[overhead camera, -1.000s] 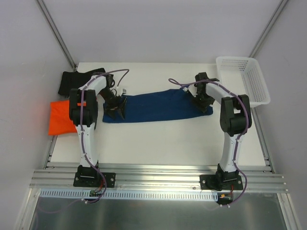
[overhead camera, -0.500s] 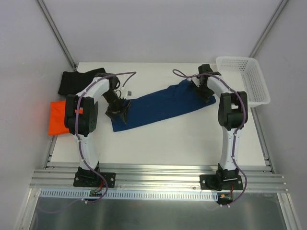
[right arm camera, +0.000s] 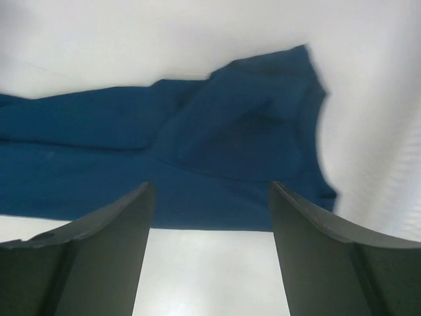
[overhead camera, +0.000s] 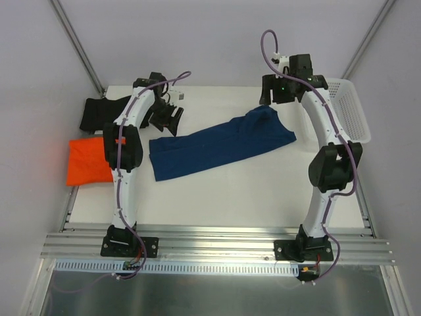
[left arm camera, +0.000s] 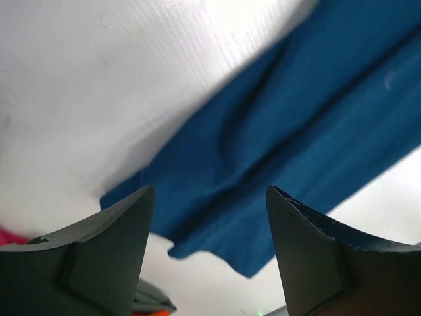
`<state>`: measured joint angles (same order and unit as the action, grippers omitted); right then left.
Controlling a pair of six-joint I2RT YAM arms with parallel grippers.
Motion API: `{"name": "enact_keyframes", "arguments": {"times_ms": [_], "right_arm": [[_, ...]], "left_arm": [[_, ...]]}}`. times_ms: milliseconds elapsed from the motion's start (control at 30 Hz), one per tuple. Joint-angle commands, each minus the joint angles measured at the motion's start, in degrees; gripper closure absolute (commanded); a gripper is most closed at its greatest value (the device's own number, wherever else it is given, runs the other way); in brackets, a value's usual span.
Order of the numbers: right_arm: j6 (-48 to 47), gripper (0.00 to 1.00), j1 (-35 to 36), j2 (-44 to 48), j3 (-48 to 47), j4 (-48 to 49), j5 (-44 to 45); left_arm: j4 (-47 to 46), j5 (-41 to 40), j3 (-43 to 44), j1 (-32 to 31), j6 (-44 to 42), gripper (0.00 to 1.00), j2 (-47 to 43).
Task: Fold and stack the t-shirts
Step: Fold the tshirt
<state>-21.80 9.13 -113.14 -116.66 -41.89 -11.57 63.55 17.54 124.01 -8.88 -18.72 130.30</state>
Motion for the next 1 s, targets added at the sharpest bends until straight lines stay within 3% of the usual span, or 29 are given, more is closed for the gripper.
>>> {"name": "enact_keyframes", "arguments": {"times_ms": [0, 100, 367, 667, 967], "right_arm": [[14.9, 0.27, 2.1, -4.7, 2.0, -1.1, -13.2], [18.7, 0.28, 2.7, -8.4, 2.7, -1.0, -18.8], [20.8, 0.29, 1.9, -13.1, 4.5, -1.4, -21.1], [21.6, 0.29, -0.6, -16.1, 6.3, -1.4, -21.6], [21.6, 0.29, -2.8, -19.5, 4.7, -2.1, -18.7]], "left_arm": [[1.8, -0.8, 4.8, 0.8, 0.7, 0.31, 4.2], [1.3, -0.5, 5.4, 1.0, 2.2, 0.32, 6.4], [0.7, -2.8, 4.8, 1.1, 1.1, 0.31, 7.8], [0.2, -6.4, -0.4, 1.6, 0.8, 0.32, 7.8], [-1.1, -9.8, -0.2, 3.7, 0.2, 0.32, 9.7]]}}
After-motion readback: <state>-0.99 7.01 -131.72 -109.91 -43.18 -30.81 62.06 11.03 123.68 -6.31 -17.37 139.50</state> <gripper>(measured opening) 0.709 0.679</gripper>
